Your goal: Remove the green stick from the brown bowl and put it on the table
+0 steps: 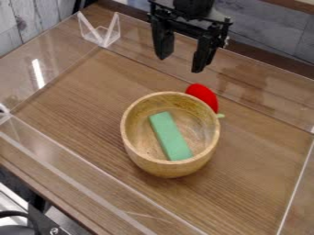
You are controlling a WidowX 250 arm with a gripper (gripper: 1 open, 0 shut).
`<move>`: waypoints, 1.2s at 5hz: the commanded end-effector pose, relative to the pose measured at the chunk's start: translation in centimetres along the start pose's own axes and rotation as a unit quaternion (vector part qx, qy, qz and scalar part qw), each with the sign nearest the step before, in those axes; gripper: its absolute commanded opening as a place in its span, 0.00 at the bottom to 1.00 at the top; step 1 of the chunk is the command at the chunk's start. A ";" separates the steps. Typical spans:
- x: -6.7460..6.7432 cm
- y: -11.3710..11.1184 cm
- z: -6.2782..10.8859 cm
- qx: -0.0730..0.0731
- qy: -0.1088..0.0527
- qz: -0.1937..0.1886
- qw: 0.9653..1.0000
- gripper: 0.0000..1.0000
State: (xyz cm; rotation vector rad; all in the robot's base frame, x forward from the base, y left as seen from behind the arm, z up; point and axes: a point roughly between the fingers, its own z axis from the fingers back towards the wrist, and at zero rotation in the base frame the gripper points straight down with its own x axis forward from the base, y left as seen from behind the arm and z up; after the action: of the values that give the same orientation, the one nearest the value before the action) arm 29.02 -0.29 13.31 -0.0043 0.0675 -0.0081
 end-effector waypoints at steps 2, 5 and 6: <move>-3.6 1.1 -1.9 -0.014 0.007 0.182 0.983 1.00; -5.1 1.5 -6.0 -0.067 -0.027 0.408 0.910 1.00; -6.1 1.6 -7.0 -0.074 -0.038 0.433 0.897 1.00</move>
State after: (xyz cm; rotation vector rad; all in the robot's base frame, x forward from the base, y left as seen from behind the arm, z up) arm 21.91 1.11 5.89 -0.1148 0.0237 0.8888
